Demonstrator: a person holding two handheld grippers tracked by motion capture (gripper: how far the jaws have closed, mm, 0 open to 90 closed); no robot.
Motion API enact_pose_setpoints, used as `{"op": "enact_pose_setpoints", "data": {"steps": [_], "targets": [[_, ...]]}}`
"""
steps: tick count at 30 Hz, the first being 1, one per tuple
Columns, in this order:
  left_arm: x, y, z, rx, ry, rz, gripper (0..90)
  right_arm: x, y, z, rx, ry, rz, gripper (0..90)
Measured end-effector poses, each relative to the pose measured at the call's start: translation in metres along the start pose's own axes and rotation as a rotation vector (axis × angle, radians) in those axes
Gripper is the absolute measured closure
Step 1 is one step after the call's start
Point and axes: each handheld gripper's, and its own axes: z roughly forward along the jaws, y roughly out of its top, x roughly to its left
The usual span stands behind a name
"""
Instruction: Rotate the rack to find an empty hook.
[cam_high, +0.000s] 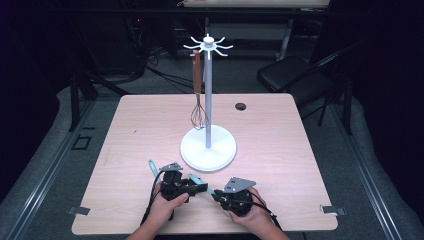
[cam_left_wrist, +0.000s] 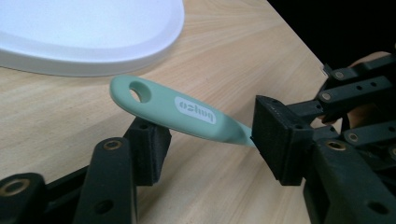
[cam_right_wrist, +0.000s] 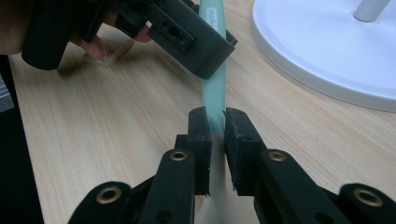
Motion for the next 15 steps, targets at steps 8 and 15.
{"op": "enact_pose_setpoints", "data": {"steps": [8, 15], "targets": [[-0.0028, -0.0054, 0.0022, -0.057, 0.02, -0.059, 54.3, 0.0015, -0.0003, -0.0001, -0.004, -0.009, -0.013, 80.6], [-0.0041, -0.0051, 0.0033, -0.071, 0.023, -0.049, 55.6, -0.0003, -0.003, -0.0014, 0.055, 0.006, -0.016, 71.2]]}}
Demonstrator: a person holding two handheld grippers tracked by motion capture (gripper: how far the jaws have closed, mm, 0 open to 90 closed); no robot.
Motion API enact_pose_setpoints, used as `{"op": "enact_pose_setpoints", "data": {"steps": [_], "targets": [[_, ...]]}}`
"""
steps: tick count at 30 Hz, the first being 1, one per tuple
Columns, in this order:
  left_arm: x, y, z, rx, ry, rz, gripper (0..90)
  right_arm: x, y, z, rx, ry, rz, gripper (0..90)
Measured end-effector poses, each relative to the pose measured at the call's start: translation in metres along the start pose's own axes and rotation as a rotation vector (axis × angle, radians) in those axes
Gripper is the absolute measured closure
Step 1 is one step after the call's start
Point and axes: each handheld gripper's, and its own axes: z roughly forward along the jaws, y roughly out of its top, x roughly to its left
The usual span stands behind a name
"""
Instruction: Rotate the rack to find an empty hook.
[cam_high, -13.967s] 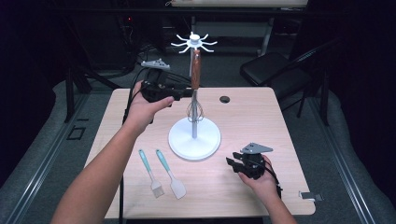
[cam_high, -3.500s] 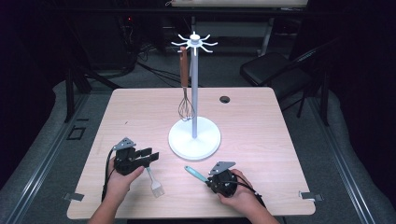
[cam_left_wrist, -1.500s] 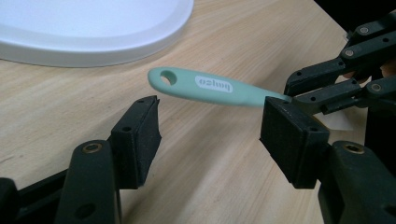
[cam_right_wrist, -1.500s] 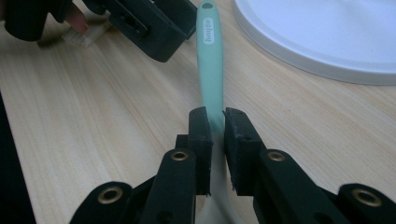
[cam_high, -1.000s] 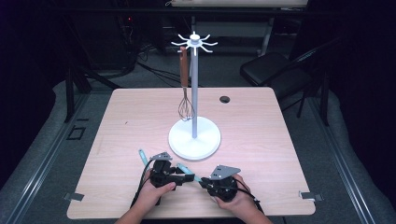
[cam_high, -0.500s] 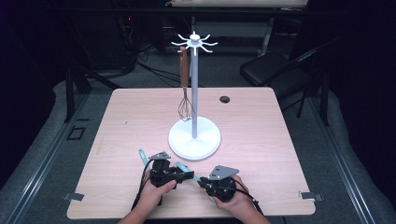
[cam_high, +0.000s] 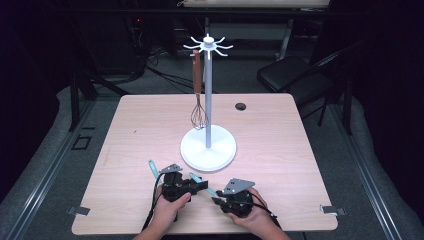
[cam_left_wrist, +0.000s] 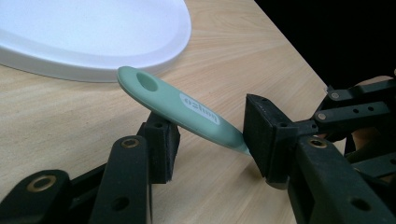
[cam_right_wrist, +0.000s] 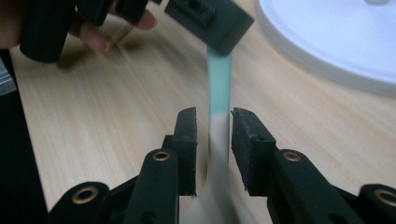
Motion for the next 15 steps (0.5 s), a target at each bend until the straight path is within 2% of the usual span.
{"op": "enact_pose_setpoints", "data": {"steps": [3, 5, 8, 13, 15], "targets": [[-0.0002, 0.0001, -0.0002, 0.0, 0.0, 0.006, 55.6, -0.0015, -0.0023, -0.002, 0.024, 0.005, 0.022, 71.8], [-0.0007, 0.0006, -0.0004, 0.0, 0.0, 0.013, 55.6, -0.0049, -0.0033, -0.0034, 0.052, 0.012, 0.056, 74.0], [-0.0019, 0.0006, -0.0005, -0.003, 0.001, 0.018, 55.6, -0.0086, -0.0034, -0.0042, 0.063, 0.051, 0.107, 78.2], [-0.0047, 0.0029, -0.0016, -0.007, 0.004, 0.035, 55.8, -0.0082, 0.0, -0.0047, 0.078, 0.046, 0.107, 80.1], [-0.0074, 0.0049, -0.0032, -0.016, 0.006, 0.043, 56.6, -0.007, 0.0015, -0.0059, 0.068, 0.037, 0.099, 80.6]]}}
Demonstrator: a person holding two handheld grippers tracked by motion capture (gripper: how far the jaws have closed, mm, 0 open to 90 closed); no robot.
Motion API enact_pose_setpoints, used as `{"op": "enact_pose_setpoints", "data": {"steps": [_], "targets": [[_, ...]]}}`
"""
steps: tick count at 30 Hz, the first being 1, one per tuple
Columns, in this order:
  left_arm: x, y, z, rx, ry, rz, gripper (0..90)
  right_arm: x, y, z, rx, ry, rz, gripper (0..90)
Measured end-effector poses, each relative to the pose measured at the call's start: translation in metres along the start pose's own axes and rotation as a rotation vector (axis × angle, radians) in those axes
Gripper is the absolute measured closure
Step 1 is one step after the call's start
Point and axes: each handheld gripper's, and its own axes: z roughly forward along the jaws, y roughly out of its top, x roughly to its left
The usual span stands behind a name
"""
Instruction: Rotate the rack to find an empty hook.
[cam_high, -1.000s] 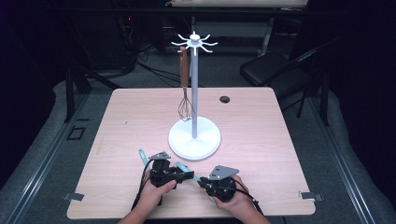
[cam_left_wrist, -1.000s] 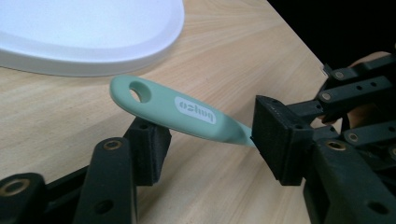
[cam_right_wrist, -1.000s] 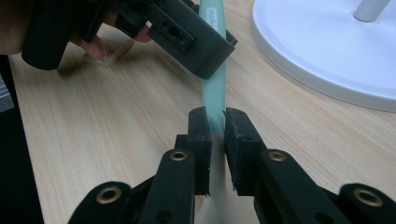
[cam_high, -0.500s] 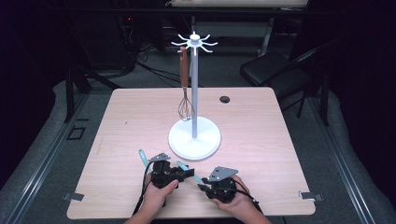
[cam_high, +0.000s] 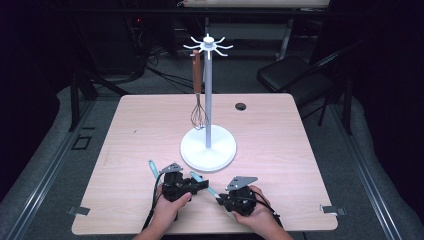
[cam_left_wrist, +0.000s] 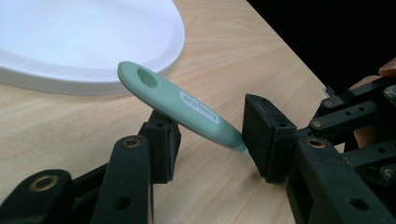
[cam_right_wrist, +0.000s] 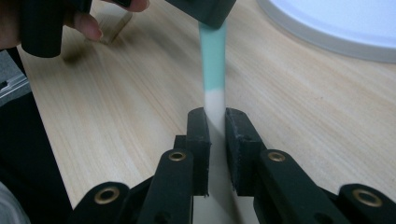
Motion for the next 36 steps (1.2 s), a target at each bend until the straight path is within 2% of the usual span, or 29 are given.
{"op": "enact_pose_setpoints", "data": {"steps": [4, 5, 10, 18, 23, 27, 32, 34, 36], "targets": [[-0.009, 0.003, -0.002, -0.012, -0.03, 0.013, 57.2, 0.003, 0.003, -0.003, -0.052, -0.02, 0.006, 81.0], [-0.011, 0.003, -0.002, -0.013, -0.037, 0.01, 60.0, 0.003, 0.004, -0.004, -0.075, -0.021, 0.017, 81.0], [-0.019, 0.002, -0.001, -0.022, -0.074, -0.013, 63.0, 0.006, 0.007, -0.007, -0.141, -0.038, 0.028, 81.0], [-0.02, 0.003, -0.003, -0.056, -0.073, -0.054, 68.4, 0.012, 0.009, -0.006, -0.172, -0.069, 0.033, 81.1], [-0.019, 0.004, -0.004, -0.064, -0.069, -0.061, 73.4, 0.013, 0.01, -0.004, -0.181, -0.075, 0.029, 81.0], [-0.02, 0.006, -0.005, -0.07, -0.071, -0.05, 75.2, 0.015, 0.012, -0.003, -0.187, -0.086, 0.023, 81.0], [-0.021, 0.011, -0.008, -0.066, -0.107, -0.042, 80.4, 0.015, 0.012, -0.004, -0.189, -0.089, 0.013, 80.8], [-0.021, 0.014, -0.01, -0.067, -0.135, -0.049, 81.9, 0.014, 0.013, -0.005, -0.199, -0.081, -0.001, 80.3], [-0.022, 0.017, -0.011, -0.065, -0.144, -0.042, 83.6, 0.013, 0.013, -0.008, -0.204, -0.069, 0.001, 78.2]]}}
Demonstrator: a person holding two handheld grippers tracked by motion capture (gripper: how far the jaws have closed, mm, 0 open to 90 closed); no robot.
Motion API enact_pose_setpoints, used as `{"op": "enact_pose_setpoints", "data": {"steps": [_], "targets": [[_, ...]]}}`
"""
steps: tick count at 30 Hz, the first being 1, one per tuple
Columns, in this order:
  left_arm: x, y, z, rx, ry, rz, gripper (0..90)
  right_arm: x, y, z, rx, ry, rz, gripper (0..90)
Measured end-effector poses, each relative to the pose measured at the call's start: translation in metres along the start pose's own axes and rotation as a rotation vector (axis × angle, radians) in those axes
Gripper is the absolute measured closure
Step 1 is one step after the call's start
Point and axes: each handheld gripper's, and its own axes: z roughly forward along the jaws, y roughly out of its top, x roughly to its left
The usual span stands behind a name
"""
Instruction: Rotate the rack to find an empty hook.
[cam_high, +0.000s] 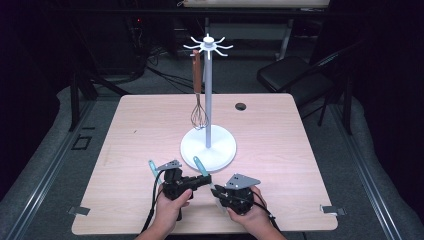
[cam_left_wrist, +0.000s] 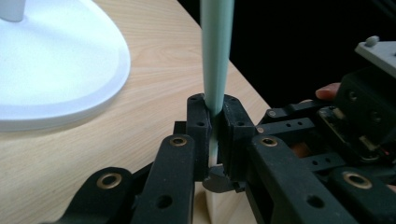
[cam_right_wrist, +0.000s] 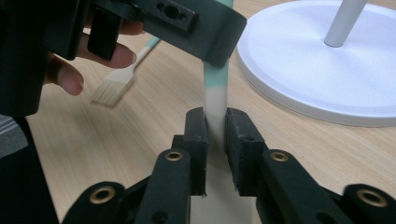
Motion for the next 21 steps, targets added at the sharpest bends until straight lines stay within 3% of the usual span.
{"op": "enact_pose_setpoints", "data": {"steps": [5, 8, 11, 15, 18, 21], "targets": [[-0.001, 0.007, -0.004, 0.013, 0.016, 0.03, 83.9, -0.008, 0.001, -0.014, -0.03, 0.031, 0.014, 73.4], [0.001, 0.009, -0.005, 0.021, 0.013, 0.021, 84.0, -0.015, 0.001, -0.022, -0.054, 0.012, -0.001, 71.7], [0.0, 0.012, -0.005, 0.038, 0.004, 0.03, 84.1, -0.028, 0.0, -0.028, -0.063, -0.037, 0.012, 69.8], [-0.003, 0.017, -0.005, 0.064, -0.009, 0.047, 84.1, -0.05, -0.006, -0.032, -0.039, -0.099, 0.072, 68.1], [-0.003, 0.024, -0.004, 0.1, -0.03, 0.056, 84.0, -0.058, -0.01, -0.032, -0.036, -0.126, 0.102, 67.2], [-0.006, 0.031, -0.002, 0.151, -0.034, 0.095, 84.1, -0.063, -0.011, -0.033, -0.01, -0.138, 0.108, 66.6]]}}
